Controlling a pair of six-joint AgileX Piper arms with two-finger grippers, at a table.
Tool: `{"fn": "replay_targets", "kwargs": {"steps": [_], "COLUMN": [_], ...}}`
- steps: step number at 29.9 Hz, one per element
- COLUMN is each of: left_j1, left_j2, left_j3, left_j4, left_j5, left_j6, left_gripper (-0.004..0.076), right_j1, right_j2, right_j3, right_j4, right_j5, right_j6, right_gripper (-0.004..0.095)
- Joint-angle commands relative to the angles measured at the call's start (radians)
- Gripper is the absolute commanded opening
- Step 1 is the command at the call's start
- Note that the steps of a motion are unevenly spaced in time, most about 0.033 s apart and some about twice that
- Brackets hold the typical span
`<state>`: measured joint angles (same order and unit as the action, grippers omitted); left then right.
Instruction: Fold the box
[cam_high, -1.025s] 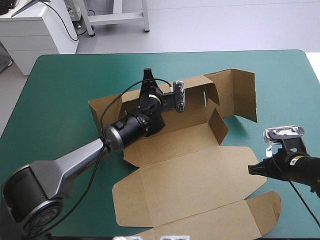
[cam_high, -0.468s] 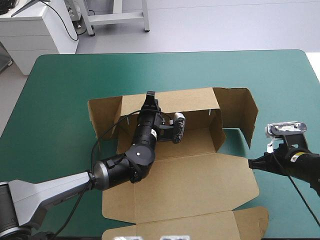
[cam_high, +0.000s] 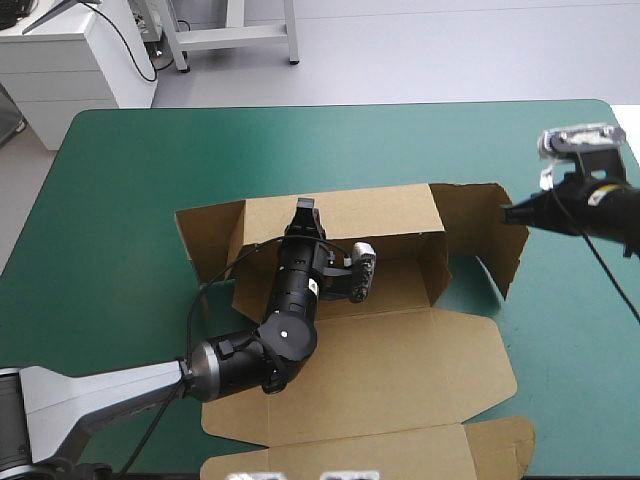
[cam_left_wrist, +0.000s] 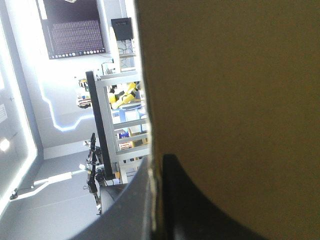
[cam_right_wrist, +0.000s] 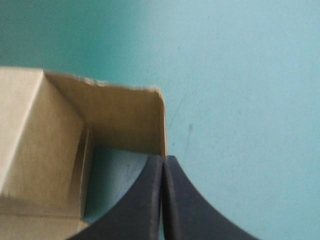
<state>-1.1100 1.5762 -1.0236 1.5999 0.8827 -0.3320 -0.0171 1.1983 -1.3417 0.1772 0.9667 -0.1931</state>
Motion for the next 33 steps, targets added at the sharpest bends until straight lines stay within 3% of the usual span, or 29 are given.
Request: {"fn": "replay_targets", "kwargs": {"steps": [1,9,13,18,26,33], "left_j1": [-0.035,-0.037,-0.037,-0.037,-0.037,-0.037], "left_j2": [-0.038,-0.038,-0.038,-0.038,-0.038,-0.038], "left_j3": [-0.018,-0.018,-0.018,-0.018,-0.018,-0.018], "left_j4": [0.055,0.063,0.063,0.046,0.001,0.003], "left_j5": [-0.004,-0.004,-0.008,-0.008,-0.008,-0.008], "left_j6": [-0.002,-0.002,-0.002,-0.002,-0.002,-0.002], "left_gripper": [-0.0008,-0.0008,-0.0008,-0.0008,-0.0008,-0.0008], "right_j1": [-0.001,0.025,0.039,0.040,0.037,0.037], "right_j2": [0.123,0.398,0.481,0.522,0.422,0.233], "right_j3": [-0.207,-0.485,-0.501,-0.486,-0.296,-0.032], "right_j4": [0.008,0.008,0.011,0.073,0.113,0.161], "right_j5": [0.006,0.106,0.145,0.279,0.274,0.106], "right_j6": [-0.009,-0.018,-0.021,-0.079,-0.120,-0.159], "right_gripper": [-0.0005,-0.0005,-0.0005,-0.0006,-0.0006,-0.0006]}}
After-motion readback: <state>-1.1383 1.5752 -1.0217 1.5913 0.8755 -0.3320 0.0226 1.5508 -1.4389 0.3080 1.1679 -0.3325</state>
